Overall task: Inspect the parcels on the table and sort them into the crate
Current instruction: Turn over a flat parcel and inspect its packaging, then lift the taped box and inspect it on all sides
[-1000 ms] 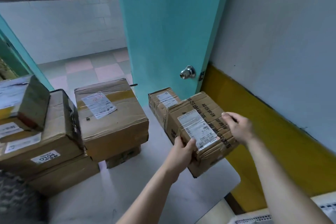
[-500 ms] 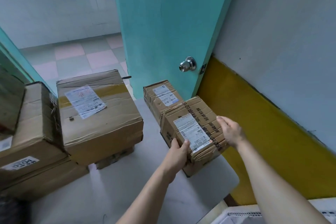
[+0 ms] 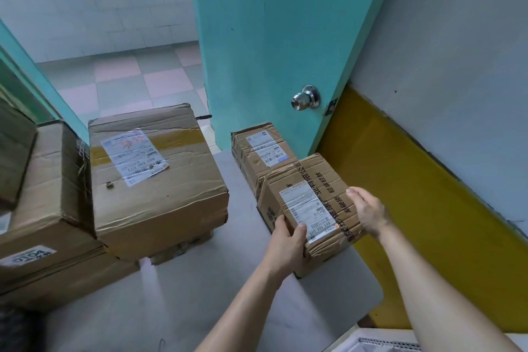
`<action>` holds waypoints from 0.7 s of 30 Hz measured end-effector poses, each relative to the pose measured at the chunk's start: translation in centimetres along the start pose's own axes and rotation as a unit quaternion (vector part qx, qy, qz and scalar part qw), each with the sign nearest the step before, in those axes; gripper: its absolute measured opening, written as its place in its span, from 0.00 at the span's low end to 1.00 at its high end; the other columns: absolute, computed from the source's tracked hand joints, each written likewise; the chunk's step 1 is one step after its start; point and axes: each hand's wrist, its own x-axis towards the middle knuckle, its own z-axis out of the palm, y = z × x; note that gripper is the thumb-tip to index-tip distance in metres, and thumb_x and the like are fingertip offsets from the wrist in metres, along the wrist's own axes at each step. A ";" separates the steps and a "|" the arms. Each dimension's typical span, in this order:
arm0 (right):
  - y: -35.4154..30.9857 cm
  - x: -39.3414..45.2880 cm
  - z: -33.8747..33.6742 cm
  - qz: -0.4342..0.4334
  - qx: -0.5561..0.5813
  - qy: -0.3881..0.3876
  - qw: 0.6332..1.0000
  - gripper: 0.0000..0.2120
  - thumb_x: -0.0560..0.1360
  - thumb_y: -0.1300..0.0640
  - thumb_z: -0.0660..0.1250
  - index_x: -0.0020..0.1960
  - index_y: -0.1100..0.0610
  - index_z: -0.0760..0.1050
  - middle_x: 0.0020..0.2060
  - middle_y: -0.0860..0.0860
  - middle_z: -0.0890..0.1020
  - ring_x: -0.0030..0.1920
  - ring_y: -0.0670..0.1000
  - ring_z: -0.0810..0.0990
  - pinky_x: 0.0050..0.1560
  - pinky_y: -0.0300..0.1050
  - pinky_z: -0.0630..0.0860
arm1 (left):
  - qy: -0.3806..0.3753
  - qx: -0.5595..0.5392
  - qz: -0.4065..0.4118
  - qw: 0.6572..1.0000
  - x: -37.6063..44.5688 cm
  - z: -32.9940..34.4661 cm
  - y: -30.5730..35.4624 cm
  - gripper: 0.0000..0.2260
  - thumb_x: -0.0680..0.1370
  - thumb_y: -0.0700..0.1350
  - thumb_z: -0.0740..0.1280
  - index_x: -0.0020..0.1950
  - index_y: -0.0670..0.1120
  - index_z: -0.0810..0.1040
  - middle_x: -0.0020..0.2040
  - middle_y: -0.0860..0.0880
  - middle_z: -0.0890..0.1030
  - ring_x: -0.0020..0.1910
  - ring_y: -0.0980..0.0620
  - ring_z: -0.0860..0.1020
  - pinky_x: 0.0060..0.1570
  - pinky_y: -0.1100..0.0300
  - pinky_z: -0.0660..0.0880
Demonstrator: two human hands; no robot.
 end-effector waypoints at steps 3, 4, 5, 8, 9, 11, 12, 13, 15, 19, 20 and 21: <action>0.0 0.5 -0.1 0.002 -0.008 -0.013 1.000 0.22 0.81 0.39 0.58 0.68 0.50 0.75 0.63 0.53 0.81 0.64 0.59 0.76 0.65 0.53 0.73 | 0.018 0.008 -0.008 1.000 0.1 0.1 -0.3 0.26 0.81 0.58 0.60 0.77 0.51 0.63 0.69 0.51 0.78 0.69 0.42 0.77 0.70 0.42 0.74; 0.0 0.6 0.0 0.003 -0.017 -0.017 1.000 0.23 0.82 0.39 0.58 0.69 0.50 0.74 0.63 0.54 0.81 0.64 0.59 0.76 0.66 0.54 0.73 | 0.019 0.008 -0.013 1.000 0.0 0.1 -0.2 0.23 0.82 0.57 0.60 0.75 0.52 0.64 0.69 0.51 0.79 0.69 0.41 0.77 0.69 0.43 0.74; 0.0 0.7 0.0 0.005 -0.026 -0.019 0.999 0.23 0.82 0.39 0.58 0.71 0.51 0.73 0.64 0.54 0.80 0.65 0.59 0.76 0.67 0.55 0.73 | 0.019 0.007 -0.017 1.000 -0.2 0.0 0.0 0.20 0.83 0.55 0.59 0.74 0.52 0.65 0.68 0.51 0.79 0.68 0.42 0.78 0.68 0.44 0.75; -0.4 0.8 0.1 -0.001 -0.052 -0.012 0.999 0.28 0.83 0.39 0.57 0.76 0.54 0.68 0.69 0.56 0.77 0.68 0.59 0.74 0.69 0.57 0.72 | 0.032 0.025 -0.014 0.999 -0.9 -0.3 0.6 0.19 0.85 0.54 0.59 0.76 0.50 0.64 0.68 0.51 0.78 0.66 0.47 0.78 0.67 0.46 0.76; -0.5 0.9 0.2 -0.009 -0.064 0.000 0.998 0.28 0.83 0.39 0.57 0.76 0.55 0.68 0.68 0.57 0.77 0.68 0.59 0.74 0.68 0.57 0.72 | 0.039 0.039 -0.007 0.998 -1.0 -0.5 0.7 0.21 0.85 0.55 0.59 0.76 0.50 0.64 0.69 0.50 0.78 0.66 0.46 0.78 0.66 0.46 0.76; -1.1 0.9 0.2 -0.036 -0.095 0.041 0.994 0.27 0.83 0.39 0.57 0.74 0.56 0.70 0.67 0.58 0.77 0.66 0.59 0.75 0.65 0.55 0.73 | 0.059 0.057 0.008 0.997 -1.3 -1.1 1.1 0.22 0.85 0.56 0.60 0.77 0.50 0.64 0.69 0.49 0.78 0.66 0.45 0.78 0.66 0.47 0.76; -1.7 0.8 0.3 -0.050 -0.105 0.061 0.991 0.27 0.83 0.39 0.56 0.73 0.57 0.70 0.67 0.58 0.77 0.66 0.59 0.75 0.64 0.55 0.75 | 0.070 0.060 0.016 0.996 -1.6 -1.5 1.3 0.22 0.85 0.56 0.60 0.76 0.49 0.65 0.68 0.48 0.78 0.65 0.46 0.78 0.66 0.48 0.76; -2.2 0.6 0.4 -0.060 -0.106 0.077 0.990 0.28 0.83 0.39 0.56 0.72 0.57 0.71 0.67 0.58 0.77 0.65 0.59 0.76 0.63 0.56 0.76 | 0.082 0.065 0.024 0.994 -1.9 -1.9 1.6 0.21 0.85 0.56 0.60 0.75 0.49 0.66 0.66 0.49 0.79 0.64 0.47 0.78 0.65 0.49 0.76; -3.7 0.0 0.9 -0.080 -0.088 0.092 0.989 0.30 0.81 0.35 0.56 0.72 0.57 0.71 0.68 0.58 0.76 0.64 0.59 0.76 0.61 0.59 0.78 | 0.104 0.075 0.048 0.991 -2.8 -2.8 2.3 0.20 0.85 0.55 0.61 0.74 0.49 0.67 0.62 0.51 0.79 0.58 0.53 0.78 0.60 0.54 0.77; -7.6 -2.0 2.4 -0.135 -0.042 0.092 0.986 0.39 0.74 0.29 0.52 0.70 0.57 0.72 0.67 0.59 0.76 0.62 0.59 0.77 0.58 0.59 0.79 | 0.142 0.080 0.104 0.981 -5.6 -5.1 3.7 0.11 0.85 0.51 0.63 0.66 0.54 0.69 0.49 0.62 0.76 0.46 0.67 0.76 0.39 0.74 0.73; -8.7 -2.7 2.9 -0.149 -0.041 0.083 0.984 0.39 0.74 0.29 0.51 0.70 0.57 0.72 0.67 0.58 0.76 0.62 0.59 0.77 0.58 0.57 0.79 | 0.158 0.084 0.123 0.976 -6.3 -5.8 3.9 0.11 0.85 0.50 0.63 0.67 0.53 0.70 0.48 0.64 0.76 0.46 0.68 0.76 0.39 0.75 0.73; -9.8 -3.4 3.5 -0.161 -0.038 0.076 0.983 0.38 0.74 0.29 0.51 0.70 0.56 0.72 0.67 0.58 0.76 0.62 0.58 0.77 0.58 0.56 0.79 | 0.176 0.088 0.144 0.970 -7.1 -6.6 4.3 0.12 0.85 0.51 0.64 0.67 0.51 0.72 0.48 0.64 0.77 0.47 0.67 0.77 0.40 0.74 0.74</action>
